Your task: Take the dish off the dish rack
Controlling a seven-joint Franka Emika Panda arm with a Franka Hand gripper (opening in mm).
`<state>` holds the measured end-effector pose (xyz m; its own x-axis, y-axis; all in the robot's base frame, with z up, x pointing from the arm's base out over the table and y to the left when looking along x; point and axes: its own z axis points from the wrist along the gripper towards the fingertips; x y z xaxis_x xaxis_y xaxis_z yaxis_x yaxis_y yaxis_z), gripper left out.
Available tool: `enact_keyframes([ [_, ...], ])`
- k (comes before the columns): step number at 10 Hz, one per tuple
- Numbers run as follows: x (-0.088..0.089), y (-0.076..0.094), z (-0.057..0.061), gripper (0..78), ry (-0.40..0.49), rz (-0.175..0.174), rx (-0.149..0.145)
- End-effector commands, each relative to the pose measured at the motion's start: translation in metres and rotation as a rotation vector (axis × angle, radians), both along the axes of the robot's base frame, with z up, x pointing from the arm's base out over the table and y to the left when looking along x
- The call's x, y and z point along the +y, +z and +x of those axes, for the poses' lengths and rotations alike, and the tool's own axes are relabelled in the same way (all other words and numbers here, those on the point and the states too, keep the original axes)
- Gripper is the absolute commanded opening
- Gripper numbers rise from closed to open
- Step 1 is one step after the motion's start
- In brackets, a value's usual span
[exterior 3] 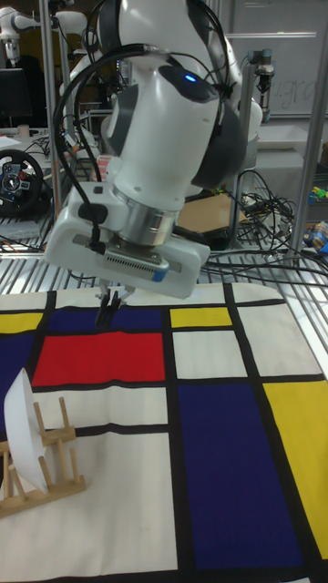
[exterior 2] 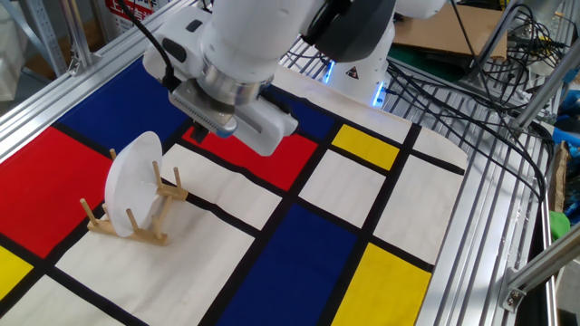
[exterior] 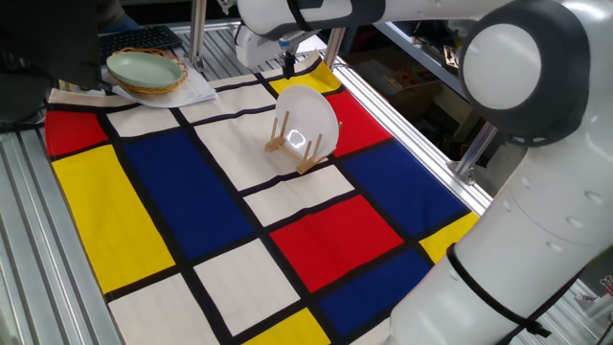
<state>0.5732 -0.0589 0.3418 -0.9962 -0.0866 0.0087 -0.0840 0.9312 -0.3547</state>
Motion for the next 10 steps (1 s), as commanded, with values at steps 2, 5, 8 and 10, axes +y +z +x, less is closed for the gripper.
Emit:
enact_keyframes([
  [2,-0.0001,0.0015,0.0005,0.0,-0.076,-0.052,0.027],
  [5,-0.0001,0.0015,0.0005,0.0,-0.092,-0.065,0.018],
  [8,-0.001,0.0009,0.0011,0.0,-0.064,-0.083,0.023],
  [10,-0.0035,-0.0003,0.0022,0.0,-0.041,-0.109,0.015],
])
